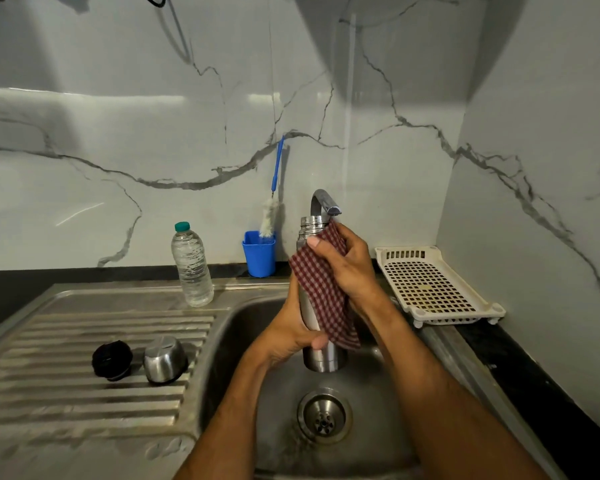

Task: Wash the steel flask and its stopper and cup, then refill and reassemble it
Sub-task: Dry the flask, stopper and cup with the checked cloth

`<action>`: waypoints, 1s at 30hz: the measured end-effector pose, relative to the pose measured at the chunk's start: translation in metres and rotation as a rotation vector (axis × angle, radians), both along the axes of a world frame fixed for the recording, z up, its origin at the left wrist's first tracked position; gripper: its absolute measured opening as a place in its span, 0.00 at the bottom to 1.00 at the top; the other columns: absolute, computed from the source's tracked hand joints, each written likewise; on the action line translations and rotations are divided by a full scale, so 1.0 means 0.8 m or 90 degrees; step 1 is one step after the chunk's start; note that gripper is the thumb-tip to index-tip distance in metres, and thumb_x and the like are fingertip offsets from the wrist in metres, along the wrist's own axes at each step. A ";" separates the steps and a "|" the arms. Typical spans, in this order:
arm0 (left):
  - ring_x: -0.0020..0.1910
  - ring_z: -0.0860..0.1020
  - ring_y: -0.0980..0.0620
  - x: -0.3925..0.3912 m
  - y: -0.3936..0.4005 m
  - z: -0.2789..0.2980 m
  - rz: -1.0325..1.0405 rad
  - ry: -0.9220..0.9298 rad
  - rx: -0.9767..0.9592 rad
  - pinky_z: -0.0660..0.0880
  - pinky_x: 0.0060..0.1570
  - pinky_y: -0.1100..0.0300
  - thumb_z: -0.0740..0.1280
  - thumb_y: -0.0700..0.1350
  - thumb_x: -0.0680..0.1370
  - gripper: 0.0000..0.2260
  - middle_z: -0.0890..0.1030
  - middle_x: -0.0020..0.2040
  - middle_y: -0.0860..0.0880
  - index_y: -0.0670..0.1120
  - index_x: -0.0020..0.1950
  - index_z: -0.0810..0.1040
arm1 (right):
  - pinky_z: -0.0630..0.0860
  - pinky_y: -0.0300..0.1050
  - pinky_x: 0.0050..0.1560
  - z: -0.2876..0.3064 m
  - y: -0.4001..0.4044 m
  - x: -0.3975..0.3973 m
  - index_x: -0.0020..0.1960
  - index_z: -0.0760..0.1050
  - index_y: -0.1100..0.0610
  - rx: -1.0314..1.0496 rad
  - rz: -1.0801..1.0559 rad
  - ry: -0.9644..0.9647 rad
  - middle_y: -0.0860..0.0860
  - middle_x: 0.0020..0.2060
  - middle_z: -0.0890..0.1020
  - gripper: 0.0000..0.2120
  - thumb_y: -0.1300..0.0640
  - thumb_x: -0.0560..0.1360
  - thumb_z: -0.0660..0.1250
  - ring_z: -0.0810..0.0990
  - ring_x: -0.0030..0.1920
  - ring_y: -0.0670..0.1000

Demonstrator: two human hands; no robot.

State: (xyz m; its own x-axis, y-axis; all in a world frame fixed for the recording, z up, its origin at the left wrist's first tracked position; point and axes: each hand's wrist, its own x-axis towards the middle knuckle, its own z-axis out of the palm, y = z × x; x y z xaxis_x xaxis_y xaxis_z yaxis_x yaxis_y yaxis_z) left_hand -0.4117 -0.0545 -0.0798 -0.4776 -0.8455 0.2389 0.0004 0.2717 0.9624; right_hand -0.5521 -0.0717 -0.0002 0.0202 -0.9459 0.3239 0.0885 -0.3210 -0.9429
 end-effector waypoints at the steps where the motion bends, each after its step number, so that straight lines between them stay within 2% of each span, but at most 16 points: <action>1: 0.75 0.68 0.56 0.001 0.000 0.001 -0.012 0.006 0.005 0.70 0.72 0.55 0.85 0.60 0.52 0.69 0.63 0.79 0.54 0.61 0.82 0.43 | 0.81 0.44 0.49 0.003 -0.003 -0.001 0.66 0.77 0.51 0.012 0.025 -0.022 0.53 0.55 0.85 0.26 0.46 0.71 0.77 0.85 0.53 0.53; 2: 0.75 0.68 0.55 0.003 -0.001 0.000 -0.015 0.005 0.007 0.71 0.71 0.55 0.86 0.57 0.54 0.69 0.63 0.79 0.52 0.60 0.82 0.43 | 0.82 0.46 0.48 0.006 -0.006 -0.001 0.66 0.77 0.53 0.020 0.049 -0.040 0.55 0.55 0.85 0.27 0.45 0.70 0.78 0.86 0.52 0.55; 4: 0.71 0.73 0.56 0.007 0.002 0.002 -0.008 0.002 0.024 0.75 0.66 0.58 0.85 0.43 0.59 0.64 0.67 0.77 0.49 0.57 0.82 0.46 | 0.82 0.49 0.49 0.012 -0.008 -0.002 0.66 0.77 0.56 0.028 0.094 -0.065 0.59 0.55 0.85 0.31 0.45 0.67 0.77 0.85 0.52 0.58; 6: 0.66 0.76 0.57 0.009 0.003 0.004 0.007 -0.014 0.046 0.77 0.61 0.61 0.82 0.33 0.62 0.55 0.74 0.71 0.51 0.56 0.80 0.54 | 0.82 0.55 0.56 0.017 -0.013 -0.005 0.67 0.76 0.61 0.032 0.147 -0.092 0.61 0.56 0.84 0.33 0.48 0.66 0.77 0.84 0.54 0.60; 9: 0.64 0.78 0.51 0.011 -0.001 -0.002 0.036 -0.067 0.064 0.78 0.62 0.54 0.83 0.38 0.60 0.42 0.80 0.63 0.51 0.55 0.69 0.69 | 0.79 0.57 0.62 0.024 -0.016 -0.008 0.67 0.75 0.67 0.053 0.276 -0.123 0.63 0.56 0.83 0.31 0.56 0.67 0.76 0.82 0.54 0.60; 12: 0.63 0.78 0.52 0.009 -0.004 -0.007 0.115 -0.063 0.071 0.78 0.63 0.54 0.84 0.39 0.60 0.40 0.79 0.63 0.50 0.54 0.66 0.69 | 0.77 0.61 0.63 0.036 -0.011 -0.002 0.65 0.75 0.68 0.058 0.344 -0.078 0.65 0.54 0.81 0.27 0.59 0.69 0.75 0.81 0.54 0.64; 13: 0.62 0.79 0.51 0.006 -0.006 -0.008 0.157 -0.056 0.061 0.78 0.62 0.53 0.85 0.43 0.58 0.42 0.79 0.62 0.50 0.51 0.67 0.70 | 0.80 0.59 0.59 0.041 -0.008 0.003 0.62 0.77 0.67 0.051 0.303 -0.076 0.63 0.52 0.83 0.23 0.60 0.70 0.75 0.83 0.51 0.62; 15: 0.58 0.80 0.51 -0.002 -0.007 -0.005 0.250 -0.040 0.035 0.79 0.56 0.57 0.85 0.47 0.56 0.41 0.81 0.57 0.51 0.45 0.64 0.71 | 0.84 0.53 0.48 0.044 0.002 0.024 0.56 0.81 0.61 0.016 0.101 -0.042 0.58 0.46 0.86 0.15 0.59 0.71 0.77 0.86 0.45 0.57; 17: 0.55 0.79 0.54 -0.010 -0.004 -0.001 0.339 -0.041 0.001 0.78 0.50 0.64 0.86 0.45 0.58 0.37 0.79 0.55 0.54 0.47 0.62 0.71 | 0.85 0.48 0.42 0.033 0.011 0.048 0.53 0.82 0.54 -0.051 -0.131 0.034 0.52 0.43 0.87 0.13 0.54 0.70 0.78 0.87 0.42 0.49; 19: 0.54 0.78 0.57 -0.010 0.000 -0.001 0.348 -0.055 -0.023 0.76 0.47 0.67 0.85 0.42 0.60 0.36 0.78 0.54 0.56 0.50 0.62 0.70 | 0.84 0.44 0.40 0.027 0.013 0.059 0.52 0.81 0.51 -0.089 -0.215 0.072 0.49 0.42 0.86 0.13 0.52 0.69 0.79 0.86 0.41 0.45; 21: 0.54 0.78 0.56 -0.002 0.002 -0.002 0.289 -0.059 0.004 0.78 0.51 0.63 0.85 0.40 0.61 0.36 0.79 0.56 0.52 0.49 0.63 0.69 | 0.85 0.49 0.45 0.038 0.007 0.048 0.52 0.82 0.52 -0.007 -0.120 0.077 0.49 0.44 0.87 0.14 0.54 0.68 0.80 0.86 0.44 0.49; 22: 0.55 0.80 0.53 0.005 0.001 -0.001 0.242 -0.055 0.020 0.80 0.55 0.58 0.85 0.40 0.60 0.37 0.80 0.58 0.49 0.47 0.64 0.70 | 0.85 0.52 0.50 0.045 0.005 0.036 0.52 0.82 0.54 0.039 -0.005 0.060 0.51 0.45 0.87 0.14 0.57 0.68 0.79 0.86 0.47 0.52; 24: 0.58 0.81 0.51 0.013 -0.003 -0.002 0.152 -0.056 0.020 0.80 0.60 0.51 0.84 0.41 0.57 0.40 0.81 0.61 0.48 0.49 0.65 0.72 | 0.80 0.56 0.56 0.055 0.004 0.015 0.53 0.82 0.60 0.084 0.268 -0.045 0.59 0.47 0.85 0.13 0.64 0.69 0.75 0.84 0.47 0.59; 26: 0.60 0.80 0.51 0.011 -0.003 0.001 0.123 -0.057 0.031 0.79 0.61 0.52 0.84 0.41 0.56 0.40 0.80 0.61 0.49 0.54 0.65 0.71 | 0.78 0.60 0.56 0.054 0.002 0.006 0.56 0.79 0.65 0.081 0.378 -0.134 0.66 0.47 0.81 0.16 0.65 0.69 0.72 0.82 0.46 0.63; 28: 0.58 0.81 0.50 0.007 -0.007 -0.001 0.158 -0.046 0.019 0.80 0.60 0.50 0.85 0.43 0.56 0.38 0.82 0.58 0.48 0.50 0.64 0.74 | 0.81 0.60 0.53 0.044 0.000 0.015 0.57 0.79 0.66 0.058 0.233 -0.105 0.65 0.47 0.82 0.17 0.62 0.70 0.74 0.83 0.46 0.63; 30: 0.55 0.83 0.51 0.003 -0.007 -0.001 0.226 -0.065 -0.010 0.81 0.57 0.54 0.85 0.45 0.58 0.34 0.84 0.54 0.48 0.46 0.61 0.77 | 0.85 0.54 0.47 0.031 0.006 0.037 0.53 0.82 0.60 -0.029 -0.065 0.009 0.55 0.44 0.86 0.13 0.58 0.70 0.76 0.86 0.45 0.55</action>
